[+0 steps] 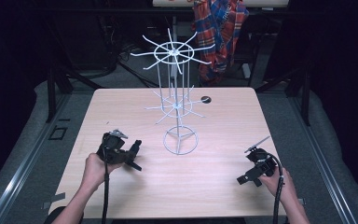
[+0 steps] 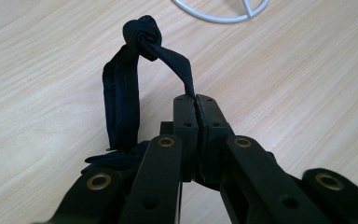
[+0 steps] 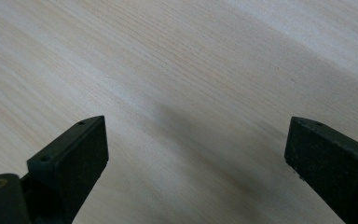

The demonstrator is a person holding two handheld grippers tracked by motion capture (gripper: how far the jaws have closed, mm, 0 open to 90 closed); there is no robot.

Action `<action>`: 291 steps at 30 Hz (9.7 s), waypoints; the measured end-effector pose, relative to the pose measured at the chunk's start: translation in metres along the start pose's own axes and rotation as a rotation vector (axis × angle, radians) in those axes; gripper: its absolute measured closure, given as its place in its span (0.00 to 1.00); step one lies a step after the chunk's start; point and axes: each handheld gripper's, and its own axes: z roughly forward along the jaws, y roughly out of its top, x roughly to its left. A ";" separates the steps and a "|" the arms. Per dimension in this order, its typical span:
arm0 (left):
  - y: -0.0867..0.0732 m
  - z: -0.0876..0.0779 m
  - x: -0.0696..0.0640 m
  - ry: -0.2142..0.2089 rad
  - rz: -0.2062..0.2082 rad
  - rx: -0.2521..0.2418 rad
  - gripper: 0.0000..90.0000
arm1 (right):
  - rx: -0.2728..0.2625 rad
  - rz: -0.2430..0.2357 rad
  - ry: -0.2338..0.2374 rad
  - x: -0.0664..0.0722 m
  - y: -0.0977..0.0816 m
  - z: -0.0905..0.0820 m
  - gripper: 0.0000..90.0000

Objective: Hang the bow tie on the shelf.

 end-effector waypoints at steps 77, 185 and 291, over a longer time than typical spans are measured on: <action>0.051 -0.033 0.024 0.010 -0.069 -0.330 0.98 | -0.034 0.019 -0.007 0.000 -0.001 0.001 0.06; 0.076 -0.039 -0.009 -0.031 0.179 -0.445 0.98 | -0.003 0.006 -0.003 -0.003 -0.002 -0.002 0.06; 0.088 0.005 -0.003 -0.088 0.186 -0.362 0.90 | -0.007 0.006 -0.003 -0.003 -0.003 -0.003 0.06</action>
